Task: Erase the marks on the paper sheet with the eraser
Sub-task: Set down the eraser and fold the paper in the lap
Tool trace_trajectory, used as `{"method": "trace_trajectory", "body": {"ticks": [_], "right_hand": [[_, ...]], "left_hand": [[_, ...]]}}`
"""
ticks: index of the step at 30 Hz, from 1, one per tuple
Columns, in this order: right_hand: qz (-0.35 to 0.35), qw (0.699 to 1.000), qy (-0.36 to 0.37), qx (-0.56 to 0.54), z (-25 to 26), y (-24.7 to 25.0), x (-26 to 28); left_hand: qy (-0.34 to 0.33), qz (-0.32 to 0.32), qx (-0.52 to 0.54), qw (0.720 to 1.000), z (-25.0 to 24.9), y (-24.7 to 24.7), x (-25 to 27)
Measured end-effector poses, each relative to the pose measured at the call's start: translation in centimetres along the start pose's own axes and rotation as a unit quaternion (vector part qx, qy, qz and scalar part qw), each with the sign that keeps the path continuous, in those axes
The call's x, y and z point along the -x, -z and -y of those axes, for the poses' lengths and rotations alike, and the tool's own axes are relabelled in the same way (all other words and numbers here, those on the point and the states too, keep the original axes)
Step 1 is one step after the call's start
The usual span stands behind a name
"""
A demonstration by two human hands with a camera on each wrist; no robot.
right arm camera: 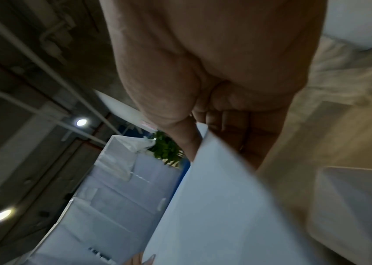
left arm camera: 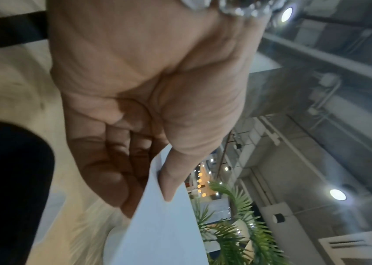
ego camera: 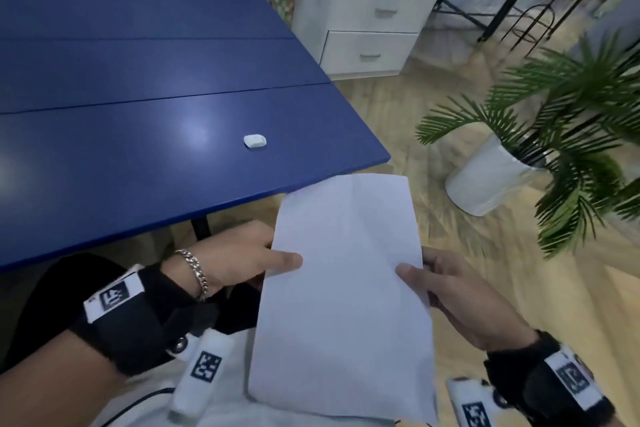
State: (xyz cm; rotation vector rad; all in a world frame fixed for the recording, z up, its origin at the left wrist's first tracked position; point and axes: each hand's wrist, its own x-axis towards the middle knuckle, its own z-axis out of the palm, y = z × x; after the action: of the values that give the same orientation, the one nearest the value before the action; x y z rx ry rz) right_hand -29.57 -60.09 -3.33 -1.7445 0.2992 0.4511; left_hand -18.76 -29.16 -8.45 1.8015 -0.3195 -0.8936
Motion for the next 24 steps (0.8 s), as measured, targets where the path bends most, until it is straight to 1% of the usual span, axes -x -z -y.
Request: {"method": "trace_trajectory", "body": {"ticks": [3,5,7,9,12,16,18,19,21,22,24], "right_hand": [[0.015,0.998,0.049,0.029,3.5,-1.9,1.5],[0.018,0.996,0.081,0.023,5.8,-3.8,1.0],[0.032,0.992,0.119,0.011,8.2,-6.1,-0.6],[0.042,0.988,0.15,-0.002,10.3,-8.7,-3.0],[0.053,0.983,0.177,0.012,12.8,-13.1,-6.9],[0.08,0.971,0.22,0.047,14.5,-19.0,-12.1],[0.068,0.965,0.235,0.091,14.7,-21.5,-14.1],[0.057,0.962,0.238,0.122,14.6,-22.4,-15.1],[0.039,0.954,0.237,0.178,14.2,-23.7,-16.7],[0.032,0.95,0.234,0.203,13.9,-24.2,-17.3],[0.015,0.936,0.239,0.26,13.7,-24.7,-18.3]], "left_hand": [[-0.035,-0.001,-0.024,0.999,-2.0,3.1,4.2],[-0.053,-0.009,-0.036,0.998,-2.7,5.5,6.9],[-0.059,-0.049,-0.03,0.997,-2.7,8.2,9.1],[-0.046,-0.122,-0.015,0.991,-2.3,11.0,11.2],[-0.03,-0.258,0.009,0.966,-0.6,15.6,13.5],[-0.007,-0.416,0.013,0.909,2.0,20.1,15.7],[0.013,-0.486,-0.006,0.874,2.9,20.9,16.4],[0.02,-0.511,-0.025,0.859,3.7,21.1,16.8],[0.026,-0.531,-0.109,0.84,5.3,20.8,17.4],[0.03,-0.519,-0.163,0.838,6.4,20.5,17.5],[0.064,-0.445,-0.253,0.857,7.7,19.5,17.7]]}}
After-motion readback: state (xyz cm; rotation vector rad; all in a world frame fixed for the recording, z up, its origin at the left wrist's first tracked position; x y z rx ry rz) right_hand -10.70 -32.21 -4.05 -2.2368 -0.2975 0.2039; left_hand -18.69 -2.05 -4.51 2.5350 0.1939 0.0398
